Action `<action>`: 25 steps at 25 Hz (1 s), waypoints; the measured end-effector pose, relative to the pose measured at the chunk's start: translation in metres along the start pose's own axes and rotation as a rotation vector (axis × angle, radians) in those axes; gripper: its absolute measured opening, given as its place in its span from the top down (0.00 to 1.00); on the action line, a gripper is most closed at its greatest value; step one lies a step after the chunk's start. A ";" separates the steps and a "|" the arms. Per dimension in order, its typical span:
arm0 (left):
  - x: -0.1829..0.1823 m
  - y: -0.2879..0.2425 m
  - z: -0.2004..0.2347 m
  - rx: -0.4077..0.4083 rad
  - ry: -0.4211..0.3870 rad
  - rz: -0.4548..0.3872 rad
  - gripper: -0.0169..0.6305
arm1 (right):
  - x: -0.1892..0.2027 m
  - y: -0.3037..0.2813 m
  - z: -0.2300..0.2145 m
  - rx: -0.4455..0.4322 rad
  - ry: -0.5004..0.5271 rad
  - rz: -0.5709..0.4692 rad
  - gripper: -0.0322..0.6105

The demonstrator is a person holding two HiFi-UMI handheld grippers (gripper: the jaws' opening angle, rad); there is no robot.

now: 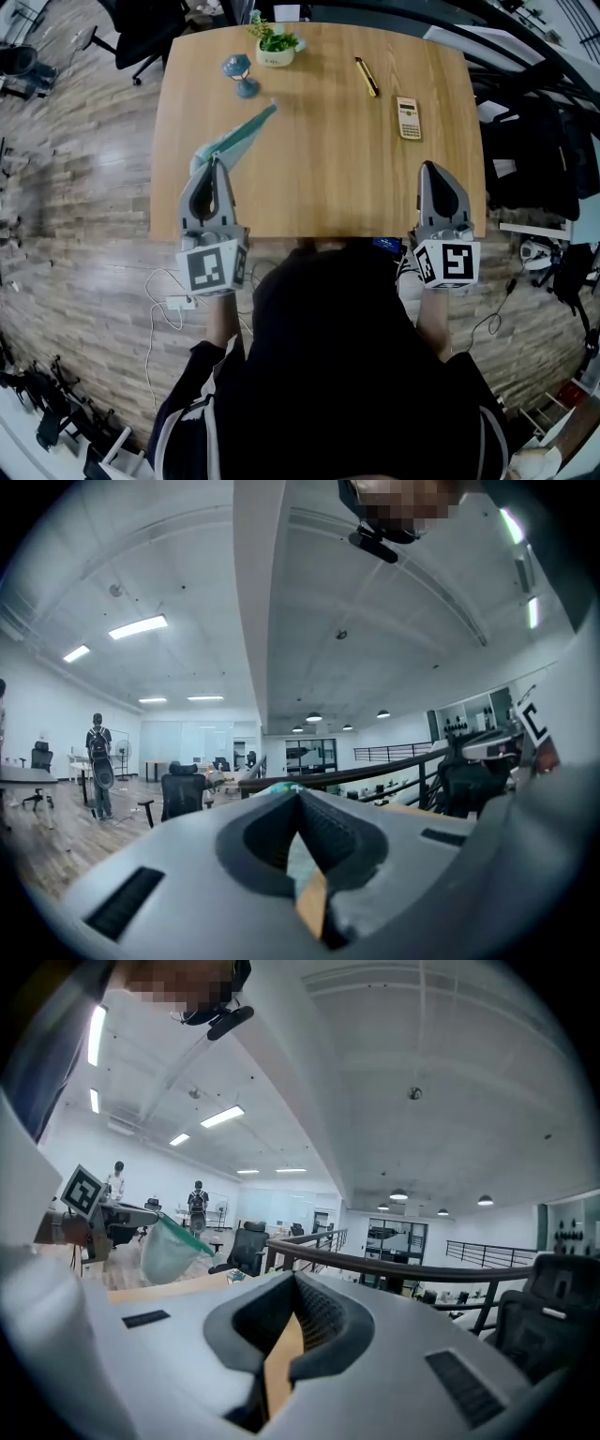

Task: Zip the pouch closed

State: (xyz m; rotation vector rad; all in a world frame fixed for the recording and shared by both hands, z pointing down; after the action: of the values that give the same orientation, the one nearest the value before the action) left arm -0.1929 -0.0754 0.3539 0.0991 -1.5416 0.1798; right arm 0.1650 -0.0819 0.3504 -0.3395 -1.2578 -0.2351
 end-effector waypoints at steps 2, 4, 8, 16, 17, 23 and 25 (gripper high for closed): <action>0.001 0.000 0.002 0.004 -0.015 -0.003 0.97 | 0.000 -0.001 0.002 0.002 -0.008 -0.001 0.93; 0.002 0.001 0.002 0.008 -0.022 0.010 0.97 | 0.000 -0.002 0.003 0.005 -0.012 0.001 0.93; 0.003 0.001 -0.002 0.009 -0.020 0.039 0.97 | 0.000 -0.002 0.006 -0.002 0.002 0.018 0.93; 0.004 0.001 -0.008 0.030 -0.014 0.038 0.97 | 0.000 0.000 0.010 -0.029 0.014 0.023 0.93; 0.004 0.001 -0.009 0.032 -0.012 0.036 0.97 | 0.000 0.000 0.011 -0.031 0.015 0.023 0.93; 0.005 0.001 -0.012 0.043 -0.008 0.036 0.97 | 0.000 0.000 0.011 -0.028 0.018 0.026 0.93; 0.007 0.001 -0.012 0.046 -0.008 0.043 0.97 | 0.000 0.001 0.010 -0.027 0.019 0.026 0.93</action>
State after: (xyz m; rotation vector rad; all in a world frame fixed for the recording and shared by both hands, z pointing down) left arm -0.1811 -0.0721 0.3608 0.1037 -1.5489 0.2490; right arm 0.1560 -0.0775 0.3529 -0.3757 -1.2315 -0.2329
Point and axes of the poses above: the fingertips, and each gripper's own axes: y backward along the fingers, z to its left, x out of its underside, the point moved 5 cm from there along y, backward along the fingers, and after that the axes turned 6 degrees about y, right-handed, at the moved point
